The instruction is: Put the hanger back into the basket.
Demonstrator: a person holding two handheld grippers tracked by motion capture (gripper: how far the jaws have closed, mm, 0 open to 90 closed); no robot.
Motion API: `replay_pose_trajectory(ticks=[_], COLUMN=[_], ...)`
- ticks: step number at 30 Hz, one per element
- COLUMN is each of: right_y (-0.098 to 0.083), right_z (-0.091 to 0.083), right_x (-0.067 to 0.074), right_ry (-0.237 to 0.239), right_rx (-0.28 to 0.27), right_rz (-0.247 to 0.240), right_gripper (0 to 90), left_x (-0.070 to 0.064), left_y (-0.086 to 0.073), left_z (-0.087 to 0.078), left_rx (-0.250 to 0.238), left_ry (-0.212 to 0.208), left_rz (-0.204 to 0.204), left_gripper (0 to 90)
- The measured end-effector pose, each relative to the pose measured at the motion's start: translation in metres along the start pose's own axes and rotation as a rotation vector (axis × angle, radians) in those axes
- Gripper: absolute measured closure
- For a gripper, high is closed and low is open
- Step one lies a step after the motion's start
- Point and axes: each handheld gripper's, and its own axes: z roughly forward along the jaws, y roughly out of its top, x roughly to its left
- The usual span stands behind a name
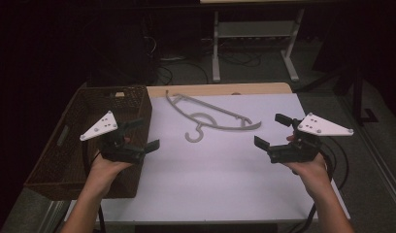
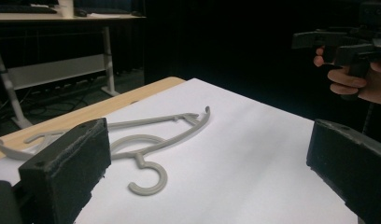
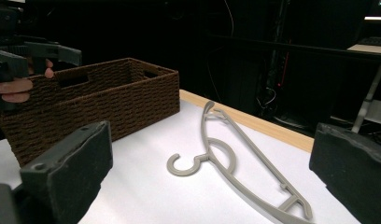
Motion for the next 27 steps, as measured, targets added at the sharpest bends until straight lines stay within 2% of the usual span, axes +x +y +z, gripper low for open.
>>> replay_pose_trajectory(ticks=[7, 13, 19, 23, 27], right_y=[0.0, -0.003, -0.008, -0.01, -0.01], right_z=[0.002, 0.01, 0.024, 0.036, 0.051], right_x=[-0.001, -0.003, -0.009, -0.012, -0.013], right_ry=[0.001, -0.008, -0.01, 0.016, 0.033], right_rx=[0.017, 0.067, 0.137, 0.174, 0.209], right_rz=[-0.005, -0.006, -0.026, -0.026, -0.048], right_gripper=[0.0, 0.0, 0.0, 0.0, 0.0], left_x=[-0.009, -0.019, -0.025, -0.031, -0.035], left_y=[0.001, -0.002, -0.012, -0.021, -0.031], left_z=[0.012, 0.029, 0.045, 0.057, 0.065], left_rx=[0.04, 0.091, 0.144, 0.179, 0.221], left_ry=[-0.025, -0.05, -0.074, -0.083, -0.092], left_rz=[0.018, 0.035, 0.039, 0.048, 0.057], left_gripper=[0.0, 0.0, 0.0, 0.0, 0.0])
